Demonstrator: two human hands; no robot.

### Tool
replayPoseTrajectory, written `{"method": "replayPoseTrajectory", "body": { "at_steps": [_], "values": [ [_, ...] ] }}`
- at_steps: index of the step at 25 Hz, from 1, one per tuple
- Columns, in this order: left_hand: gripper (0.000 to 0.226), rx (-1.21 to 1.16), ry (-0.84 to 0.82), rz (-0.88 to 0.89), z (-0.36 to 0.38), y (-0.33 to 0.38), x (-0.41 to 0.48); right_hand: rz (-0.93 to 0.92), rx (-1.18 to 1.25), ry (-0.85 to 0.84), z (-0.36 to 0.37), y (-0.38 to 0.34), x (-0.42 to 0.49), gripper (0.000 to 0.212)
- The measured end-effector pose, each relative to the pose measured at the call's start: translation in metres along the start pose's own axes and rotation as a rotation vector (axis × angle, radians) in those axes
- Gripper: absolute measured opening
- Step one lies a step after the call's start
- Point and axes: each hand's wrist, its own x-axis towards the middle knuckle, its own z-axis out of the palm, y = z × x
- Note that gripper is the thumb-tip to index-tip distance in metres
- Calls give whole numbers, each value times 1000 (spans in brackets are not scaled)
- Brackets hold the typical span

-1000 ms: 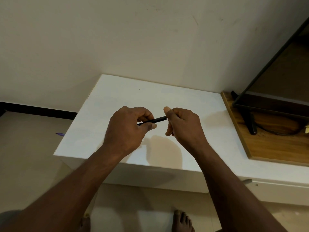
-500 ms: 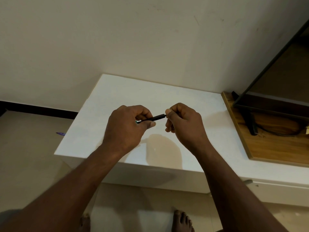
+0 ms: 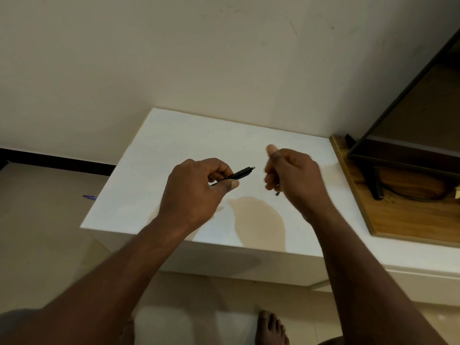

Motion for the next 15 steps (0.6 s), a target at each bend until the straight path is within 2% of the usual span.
{"method": "replayPoseTrajectory", "body": {
  "at_steps": [4,10,15],
  "values": [
    [9,-26,-4,-14,-1,-1,1,58,-139,106,-29,16,11,36],
    [8,-13,-33,-31,4,-1,-2,113,-513,-24,-36,51,17,20],
    [9,-1,-38,-30,5,-2,-2,138,-591,-86,-29,70,21,18]
  ]
}}
